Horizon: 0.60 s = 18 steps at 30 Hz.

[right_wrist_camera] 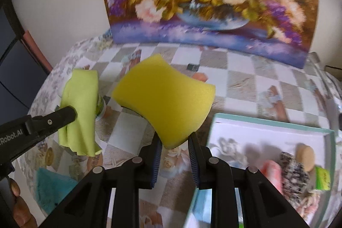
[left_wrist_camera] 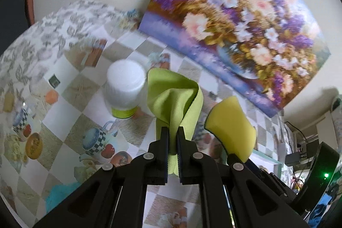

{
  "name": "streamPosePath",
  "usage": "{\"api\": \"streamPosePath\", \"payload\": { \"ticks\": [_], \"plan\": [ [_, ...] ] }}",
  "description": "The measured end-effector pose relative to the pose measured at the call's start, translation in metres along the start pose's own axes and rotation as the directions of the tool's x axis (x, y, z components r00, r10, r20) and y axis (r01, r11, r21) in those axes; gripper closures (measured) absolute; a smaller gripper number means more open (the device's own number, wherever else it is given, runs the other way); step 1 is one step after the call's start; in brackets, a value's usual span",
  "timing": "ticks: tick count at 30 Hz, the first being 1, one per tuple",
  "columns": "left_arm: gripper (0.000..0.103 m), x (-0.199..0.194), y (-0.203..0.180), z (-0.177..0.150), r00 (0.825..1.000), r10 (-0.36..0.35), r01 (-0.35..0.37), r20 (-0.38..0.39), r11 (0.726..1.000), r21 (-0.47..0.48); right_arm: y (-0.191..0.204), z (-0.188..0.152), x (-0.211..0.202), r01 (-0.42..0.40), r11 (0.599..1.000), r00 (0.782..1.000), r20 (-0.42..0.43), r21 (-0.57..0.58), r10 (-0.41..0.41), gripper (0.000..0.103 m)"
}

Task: Organize soft objects
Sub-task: 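Carry the green cloth and yellow sponge over the tray with both tools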

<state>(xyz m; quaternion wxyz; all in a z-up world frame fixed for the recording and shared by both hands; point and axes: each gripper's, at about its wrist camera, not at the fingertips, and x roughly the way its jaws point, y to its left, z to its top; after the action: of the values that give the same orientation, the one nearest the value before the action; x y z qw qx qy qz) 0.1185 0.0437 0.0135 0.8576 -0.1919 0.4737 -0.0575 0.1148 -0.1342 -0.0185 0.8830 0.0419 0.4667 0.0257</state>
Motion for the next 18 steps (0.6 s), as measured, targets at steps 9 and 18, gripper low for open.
{"api": "streamPosePath", "payload": {
  "ticks": [9,18],
  "plan": [
    [0.096,-0.05,-0.038,-0.01,0.996,-0.04,0.032,0.078,0.994,0.105,-0.033,-0.004,-0.077,0.067,0.994,0.993,0.093,0.083,-0.075,0.076],
    [0.096,-0.077,-0.095,-0.044,0.991,-0.098,0.071,0.092,0.962,0.262,-0.091,-0.029,-0.136,0.129,0.964,0.977,0.135,0.233,-0.163,0.076]
  ]
}}
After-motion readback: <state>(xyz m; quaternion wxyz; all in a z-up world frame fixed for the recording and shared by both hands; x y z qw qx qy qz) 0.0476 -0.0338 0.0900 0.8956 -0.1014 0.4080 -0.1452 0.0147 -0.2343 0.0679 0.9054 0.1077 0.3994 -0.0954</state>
